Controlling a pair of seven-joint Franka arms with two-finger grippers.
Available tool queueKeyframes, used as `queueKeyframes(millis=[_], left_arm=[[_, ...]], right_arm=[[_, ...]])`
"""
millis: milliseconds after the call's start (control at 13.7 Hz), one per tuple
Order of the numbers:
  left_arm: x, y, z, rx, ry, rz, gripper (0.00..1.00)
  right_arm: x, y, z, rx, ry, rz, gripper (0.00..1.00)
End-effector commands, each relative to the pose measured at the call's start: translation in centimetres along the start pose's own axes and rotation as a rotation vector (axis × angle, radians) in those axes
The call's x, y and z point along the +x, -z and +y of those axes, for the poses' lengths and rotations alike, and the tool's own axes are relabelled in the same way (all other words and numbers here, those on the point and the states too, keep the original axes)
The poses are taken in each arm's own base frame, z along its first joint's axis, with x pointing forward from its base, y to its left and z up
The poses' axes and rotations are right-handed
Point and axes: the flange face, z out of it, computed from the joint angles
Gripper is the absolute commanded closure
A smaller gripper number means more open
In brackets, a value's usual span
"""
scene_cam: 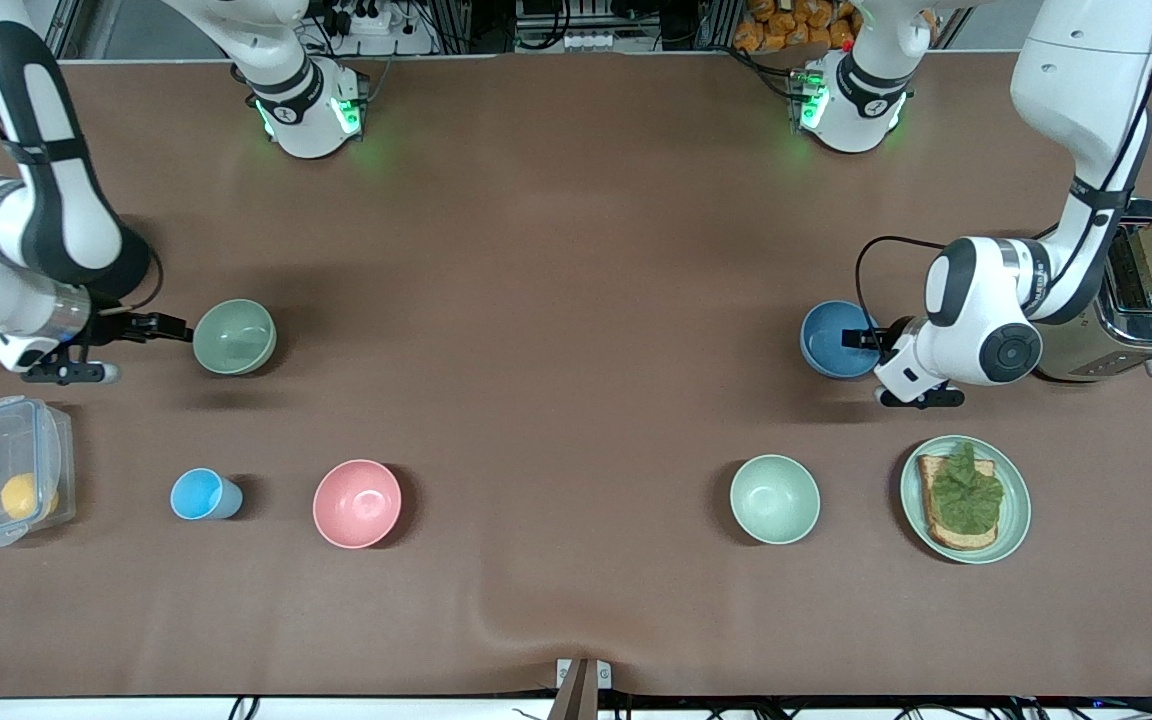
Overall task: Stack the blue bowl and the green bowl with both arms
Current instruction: 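Reach and grasp the pale green bowl rim with the right gripper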
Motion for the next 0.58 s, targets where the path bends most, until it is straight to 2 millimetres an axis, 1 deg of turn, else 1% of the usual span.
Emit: queueKeyframes(millis=[0, 73, 146, 218, 291, 437, 510], left_arm=[[0.9, 0.2, 0.1, 0.016, -0.003, 0.012, 0.53], [0.9, 0.1, 0.2, 0.016, -0.005, 0.011, 0.64], [0.9, 0.1, 0.1, 0.016, -0.003, 0.011, 0.70], [0.9, 0.1, 0.3, 0.017, -0.006, 0.011, 0.74], [0.9, 0.1, 0.3, 0.017, -0.006, 0.011, 0.77], [1.0, 0.2, 0.2, 0.016, -0.005, 0.014, 0.83], [1.1, 0.7, 0.1, 0.014, -0.003, 0.023, 0.84]], right_arm=[[-1.6, -1.1, -0.1, 0.007, 0.005, 0.033, 0.26], [-1.7, -1.1, 0.3, 0.007, 0.006, 0.035, 0.32], [-1.7, -1.2, 0.4, 0.006, 0.005, 0.039, 0.40], [-1.8, -1.7, 0.4, 0.006, 0.004, 0.037, 0.42], [-2.1, -2.3, 0.4, -0.001, 0.002, 0.052, 0.42], [-2.6, -4.1, 0.5, -0.015, -0.002, 0.080, 0.42], [-2.6, -4.8, 0.7, -0.017, -0.002, 0.085, 0.42]])
